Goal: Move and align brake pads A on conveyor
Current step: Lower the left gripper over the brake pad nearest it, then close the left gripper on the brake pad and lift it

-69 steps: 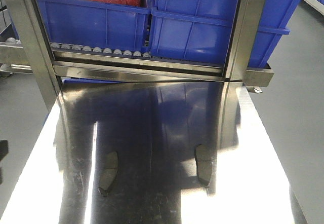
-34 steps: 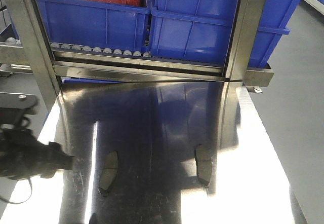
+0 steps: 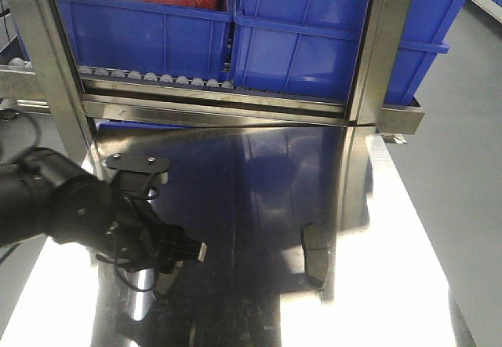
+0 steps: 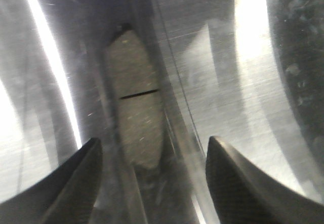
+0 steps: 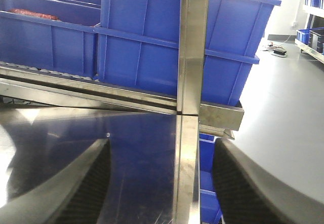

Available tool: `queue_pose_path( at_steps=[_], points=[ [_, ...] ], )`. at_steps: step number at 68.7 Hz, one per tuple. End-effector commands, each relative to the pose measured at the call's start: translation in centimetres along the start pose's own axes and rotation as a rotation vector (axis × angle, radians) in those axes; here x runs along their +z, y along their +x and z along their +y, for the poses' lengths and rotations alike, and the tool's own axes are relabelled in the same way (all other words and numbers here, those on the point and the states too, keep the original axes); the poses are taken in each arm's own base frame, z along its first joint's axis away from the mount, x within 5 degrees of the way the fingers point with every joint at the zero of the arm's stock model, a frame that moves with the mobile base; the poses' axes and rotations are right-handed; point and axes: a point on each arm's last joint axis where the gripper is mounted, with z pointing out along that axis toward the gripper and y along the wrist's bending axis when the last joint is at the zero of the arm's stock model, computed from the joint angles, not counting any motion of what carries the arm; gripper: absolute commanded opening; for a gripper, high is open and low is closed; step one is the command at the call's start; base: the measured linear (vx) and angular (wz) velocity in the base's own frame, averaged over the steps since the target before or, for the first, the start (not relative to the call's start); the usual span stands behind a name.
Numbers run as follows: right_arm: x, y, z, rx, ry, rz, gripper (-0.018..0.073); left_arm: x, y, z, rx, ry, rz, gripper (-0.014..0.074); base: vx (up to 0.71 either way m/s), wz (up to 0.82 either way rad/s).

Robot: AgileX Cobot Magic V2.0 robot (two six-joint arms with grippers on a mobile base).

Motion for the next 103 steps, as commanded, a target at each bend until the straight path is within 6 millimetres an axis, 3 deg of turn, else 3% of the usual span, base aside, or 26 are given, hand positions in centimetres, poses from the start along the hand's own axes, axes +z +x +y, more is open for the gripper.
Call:
queue_pose_path(
  at_steps=[1, 28, 76, 92, 103],
  points=[
    [-0.1, -1.4, -0.1, -0.015, 0.014, -0.083, 0.0432, -0.6, -1.5, -0.8, -0.022, 0.027, -0.063, 0.0427, 0.00, 0.00],
    [-0.1, -1.4, -0.1, -0.015, 0.014, -0.083, 0.0432, 2.0, -2.9, -1.1, -0.055, -0.021, -0.003, 0.0485, 0.00, 0.00],
    [-0.1, -1.4, -0.1, -0.015, 0.014, -0.083, 0.0432, 5.9, -2.4, -0.5, -0.077, -0.108, 0.064, 0.0489, 0.00, 0.00],
    [-0.1, -1.4, -0.1, -0.015, 0.014, -0.083, 0.0432, 6.7, -2.3, -0.5, -0.073, -0.128, 0.104, 0.0444, 0.00, 0.00],
    [-0.1, -1.4, -0.1, -0.015, 0.014, -0.083, 0.0432, 6.6, -3.3, -0.7, -0.049, -0.155, 0.146, 0.0375, 0.00, 0.00]
  ],
)
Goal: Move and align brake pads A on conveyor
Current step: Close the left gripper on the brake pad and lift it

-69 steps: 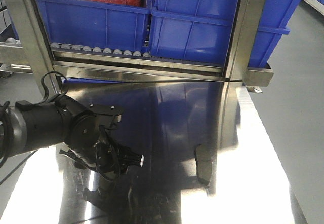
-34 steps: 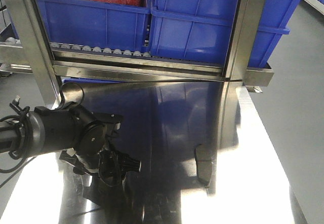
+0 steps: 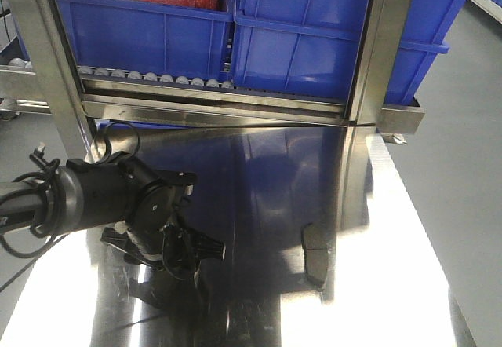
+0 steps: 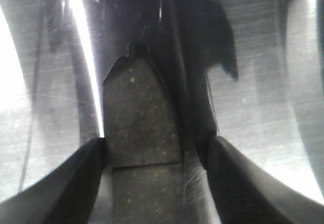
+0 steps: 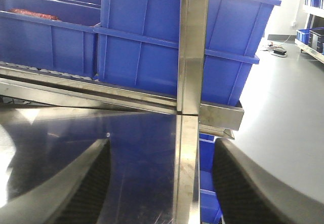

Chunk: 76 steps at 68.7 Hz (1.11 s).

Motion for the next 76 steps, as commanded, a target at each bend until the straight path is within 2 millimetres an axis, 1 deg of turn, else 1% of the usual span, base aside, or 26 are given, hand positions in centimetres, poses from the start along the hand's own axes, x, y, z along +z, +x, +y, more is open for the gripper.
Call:
queue_pose_path(
  at_steps=[1, 9, 23, 29, 36, 43, 44, 48, 49, 50, 53, 54, 55, 58, 60, 63, 76],
  points=[
    [-0.1, -1.5, -0.1, -0.015, 0.014, -0.084, 0.0432, -0.9, -0.6, 0.0, 0.028, -0.021, 0.004, 0.0367, 0.00, 0.00],
    [-0.1, -1.5, -0.1, -0.015, 0.014, -0.084, 0.0432, -1.4, -1.1, -0.3, 0.036, -0.021, 0.022, 0.0261, 0.00, 0.00],
    [-0.1, -1.5, -0.1, -0.015, 0.014, -0.084, 0.0432, -1.4, -0.8, -0.3, 0.036, -0.016, 0.054, -0.0011, 0.00, 0.00],
    [-0.1, -1.5, -0.1, -0.015, 0.014, -0.084, 0.0432, -1.4, -0.6, -0.2, 0.051, -0.026, 0.069, -0.0008, 0.00, 0.00],
    [-0.1, -1.5, -0.1, -0.015, 0.014, -0.084, 0.0432, -2.3, -0.7, -0.1, 0.073, -0.024, 0.051, -0.0008, 0.00, 0.00],
    [-0.1, -1.5, -0.1, -0.015, 0.014, -0.084, 0.0432, -4.8, -1.0, 0.1, 0.075, 0.000, -0.036, -0.0008, 0.00, 0.00],
    [-0.1, -1.5, -0.1, -0.015, 0.014, -0.084, 0.0432, -5.5, -1.0, 0.1, 0.074, 0.010, -0.059, -0.0008, 0.00, 0.00],
    [-0.1, -1.5, -0.1, -0.015, 0.014, -0.084, 0.0432, -7.3, -1.1, 0.3, 0.064, 0.045, -0.128, -0.0008, 0.00, 0.00],
    [-0.1, -1.5, -0.1, -0.015, 0.014, -0.084, 0.0432, -8.1, -1.1, 0.4, 0.061, 0.057, -0.156, -0.0008, 0.00, 0.00],
    [-0.1, -1.5, -0.1, -0.015, 0.014, -0.084, 0.0432, -8.4, -1.1, 0.4, 0.060, 0.063, -0.168, -0.0008, 0.00, 0.00],
    [-0.1, -1.5, -0.1, -0.015, 0.014, -0.084, 0.0432, -10.0, -0.9, 0.7, 0.057, 0.087, -0.224, -0.0008, 0.00, 0.00],
    [-0.1, -1.5, -0.1, -0.015, 0.014, -0.084, 0.0432, -10.9, -0.7, 0.8, 0.054, 0.098, -0.249, -0.0008, 0.00, 0.00],
    [-0.1, -1.5, -0.1, -0.015, 0.014, -0.084, 0.0432, -11.1, -0.6, 0.9, 0.054, 0.103, -0.259, -0.0008, 0.00, 0.00],
    [-0.1, -1.5, -0.1, -0.015, 0.014, -0.084, 0.0432, -12.8, -0.1, 1.4, 0.050, 0.128, -0.316, -0.0008, 0.00, 0.00],
    [-0.1, -1.5, -0.1, -0.015, 0.014, -0.084, 0.0432, -13.4, 0.3, 1.6, 0.050, 0.136, -0.337, -0.0007, 0.00, 0.00],
    [-0.1, -1.5, -0.1, -0.015, 0.014, -0.084, 0.0432, -14.9, 1.0, 2.1, 0.052, 0.148, -0.383, -0.0007, 0.00, 0.00],
    [-0.1, -1.5, -0.1, -0.015, 0.014, -0.084, 0.0432, -19.0, 4.7, 4.8, 0.072, 0.145, -0.517, -0.0007, 0.00, 0.00]
  ],
)
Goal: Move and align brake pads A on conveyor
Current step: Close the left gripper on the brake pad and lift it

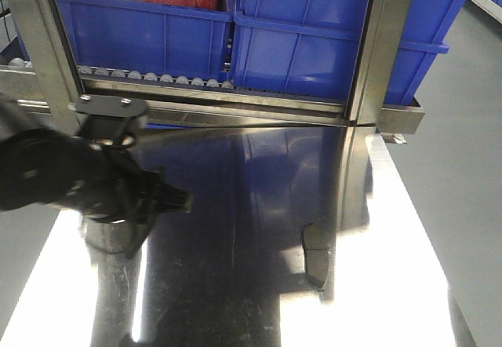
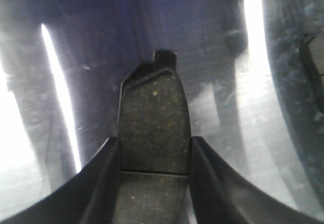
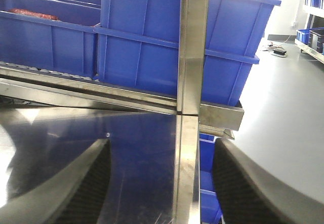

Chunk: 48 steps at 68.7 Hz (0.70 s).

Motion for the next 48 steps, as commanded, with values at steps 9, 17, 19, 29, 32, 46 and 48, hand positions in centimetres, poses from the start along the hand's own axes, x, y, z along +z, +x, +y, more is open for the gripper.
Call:
queue_pose_path(
  at_steps=[9, 17, 19, 29, 32, 46, 48],
  points=[
    [-0.1, -1.5, -0.1, -0.015, 0.014, -0.084, 0.0432, -7.8, 2.1, 2.1, 0.028, 0.040, -0.283, -0.0007, 0.00, 0.00],
    [-0.1, -1.5, -0.1, -0.015, 0.014, -0.084, 0.0432, -11.1, 4.6, 3.4, 0.019, 0.085, -0.414, -0.0007, 0.00, 0.00],
    [-0.1, -1.5, -0.1, -0.015, 0.014, -0.084, 0.0432, -11.7, 5.4, 3.7, 0.016, 0.094, -0.440, -0.0007, 0.00, 0.00],
    [-0.1, -1.5, -0.1, -0.015, 0.014, -0.084, 0.0432, -15.1, 9.3, 5.6, 0.010, 0.133, -0.616, -0.0007, 0.00, 0.00],
    [-0.1, -1.5, -0.1, -0.015, 0.014, -0.084, 0.0432, -15.5, 10.4, 6.1, 0.016, 0.127, -0.649, -0.0007, 0.00, 0.00],
    [-0.1, -1.5, -0.1, -0.015, 0.014, -0.084, 0.0432, -16.7, 14.2, 7.8, 0.013, 0.125, -0.754, -0.0007, 0.00, 0.00],
    [-0.1, -1.5, -0.1, -0.015, 0.014, -0.084, 0.0432, -16.7, 14.5, 7.9, 0.013, 0.124, -0.757, -0.0007, 0.00, 0.00]
  ],
)
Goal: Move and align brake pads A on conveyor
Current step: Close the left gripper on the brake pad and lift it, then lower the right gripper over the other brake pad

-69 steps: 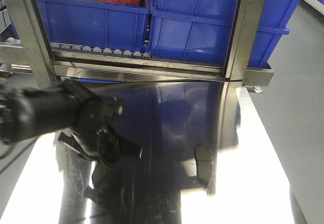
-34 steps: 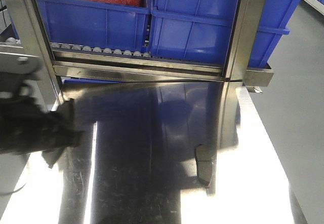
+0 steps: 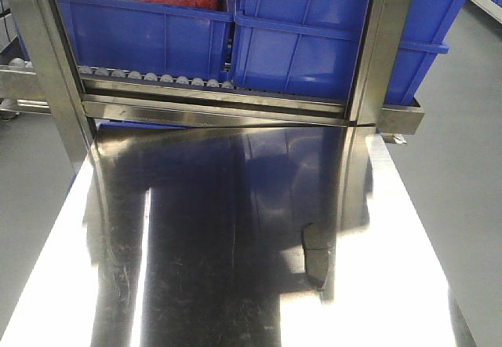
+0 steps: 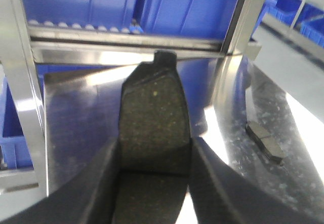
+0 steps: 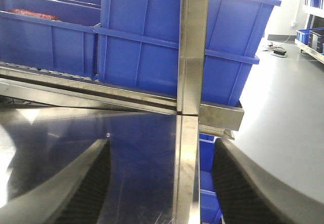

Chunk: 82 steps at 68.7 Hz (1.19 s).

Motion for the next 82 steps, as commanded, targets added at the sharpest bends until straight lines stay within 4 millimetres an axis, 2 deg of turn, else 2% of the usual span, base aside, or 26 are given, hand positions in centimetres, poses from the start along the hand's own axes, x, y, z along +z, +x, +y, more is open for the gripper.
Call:
queue_pose_path(
  at_steps=[1, 16, 62, 73, 82],
  points=[
    [-0.1, -1.5, -0.1, -0.015, 0.014, -0.084, 0.0432, -0.9, -0.7, 0.0, 0.016, 0.028, -0.117, -0.0007, 0.00, 0.00],
    [-0.1, -1.5, -0.1, -0.015, 0.014, -0.084, 0.0432, -0.8, -0.5, 0.5, 0.089, -0.029, -0.131, -0.0007, 0.00, 0.00],
    [-0.1, -1.5, -0.1, -0.013, 0.013, -0.085, 0.0432, -0.8, -0.5, 0.5, 0.089, -0.029, -0.131, -0.0006, 0.00, 0.00],
    [-0.2, -2.0, -0.2, 0.003, 0.017, -0.139, 0.0432, -0.8, -0.5, 0.5, 0.089, -0.029, -0.131, -0.0006, 0.00, 0.00],
    [1.1, -2.1, -0.1, 0.041, 0.001, -0.031, 0.0432, -0.8, -0.5, 0.5, 0.089, -0.029, -0.131, -0.0006, 0.00, 0.00]
  ],
)
